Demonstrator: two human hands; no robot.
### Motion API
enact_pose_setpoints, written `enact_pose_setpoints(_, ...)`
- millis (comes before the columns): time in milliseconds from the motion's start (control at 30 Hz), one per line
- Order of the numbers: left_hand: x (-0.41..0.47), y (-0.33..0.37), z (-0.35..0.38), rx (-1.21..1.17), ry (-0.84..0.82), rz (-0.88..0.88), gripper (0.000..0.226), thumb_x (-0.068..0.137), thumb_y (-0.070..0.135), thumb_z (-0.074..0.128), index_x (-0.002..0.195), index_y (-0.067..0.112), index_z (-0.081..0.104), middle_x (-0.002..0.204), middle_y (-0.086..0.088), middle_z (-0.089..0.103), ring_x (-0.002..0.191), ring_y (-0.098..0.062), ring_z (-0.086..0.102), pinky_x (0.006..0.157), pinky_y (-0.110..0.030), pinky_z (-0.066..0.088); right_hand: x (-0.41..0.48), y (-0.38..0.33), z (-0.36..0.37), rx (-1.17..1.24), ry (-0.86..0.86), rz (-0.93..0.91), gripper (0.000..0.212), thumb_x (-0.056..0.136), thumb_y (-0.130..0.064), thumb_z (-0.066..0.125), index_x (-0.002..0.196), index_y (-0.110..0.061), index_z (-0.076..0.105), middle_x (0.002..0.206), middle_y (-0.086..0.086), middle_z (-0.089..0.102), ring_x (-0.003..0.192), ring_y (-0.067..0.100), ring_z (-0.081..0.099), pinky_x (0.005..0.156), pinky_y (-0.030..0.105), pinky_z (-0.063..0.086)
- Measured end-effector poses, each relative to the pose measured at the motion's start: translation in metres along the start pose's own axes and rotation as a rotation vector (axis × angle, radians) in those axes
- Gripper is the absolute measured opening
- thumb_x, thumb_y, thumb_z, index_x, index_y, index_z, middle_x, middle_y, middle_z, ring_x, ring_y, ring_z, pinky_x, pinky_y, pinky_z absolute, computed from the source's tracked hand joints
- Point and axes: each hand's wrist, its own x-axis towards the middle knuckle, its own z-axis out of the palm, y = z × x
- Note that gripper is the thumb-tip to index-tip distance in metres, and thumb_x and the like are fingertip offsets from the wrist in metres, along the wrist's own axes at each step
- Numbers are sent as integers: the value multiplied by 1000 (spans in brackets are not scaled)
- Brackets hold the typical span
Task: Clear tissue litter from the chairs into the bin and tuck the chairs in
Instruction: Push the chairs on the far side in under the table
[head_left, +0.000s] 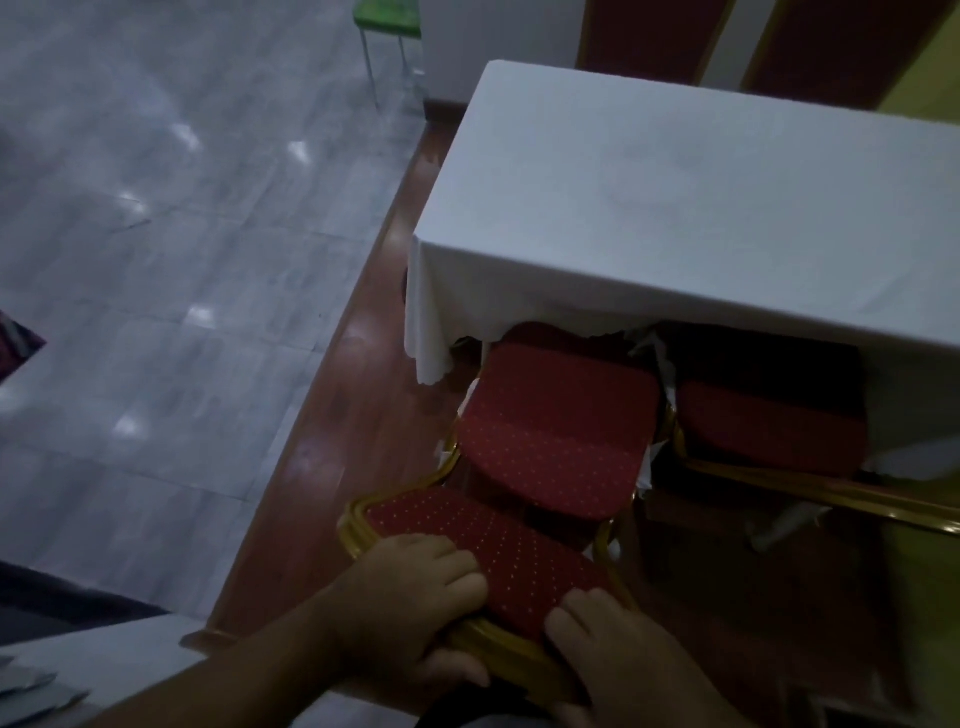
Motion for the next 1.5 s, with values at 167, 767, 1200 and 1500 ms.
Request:
enact_pose_setpoints(167, 1, 5, 6, 34, 131, -35, 55, 87, 77, 44, 88, 23, 56, 79, 7, 59, 67, -12, 54, 60, -31, 46, -2, 10, 3, 17, 41, -114, 35, 66, -53, 55, 92, -30, 49, 87, -11, 56, 72, 8, 56, 60, 32, 58)
enact_pose_setpoints(767, 97, 55, 40, 122, 405, -254, 59, 87, 76, 39, 85, 22, 62, 79, 9, 58, 67, -13, 55, 58, -37, 44, -44, 88, 8, -29, 415, 291, 44, 76, -63, 52, 108, -33, 56, 94, -5, 57, 80, 17, 51, 61, 38, 47)
enact_pose_setpoints(1200, 144, 54, 33, 63, 370, -414, 44, 96, 65, 28, 101, 29, 53, 95, 11, 61, 84, -14, 57, 84, -40, 39, -24, 134, -24, 40, 375, 326, 46, 87, -74, 35, 101, -34, 52, 92, -12, 43, 83, 10, 38, 70, 33, 35)
enact_pose_setpoints(1500, 162, 36, 17, 34, 357, -463, 49, 97, 63, 23, 101, 27, 55, 94, 13, 50, 86, -12, 46, 86, -41, 39, 0, 146, -43, 22, 338, 348, 43, 88, -71, 35, 104, -34, 50, 95, -13, 44, 85, 12, 39, 74, 32, 33)
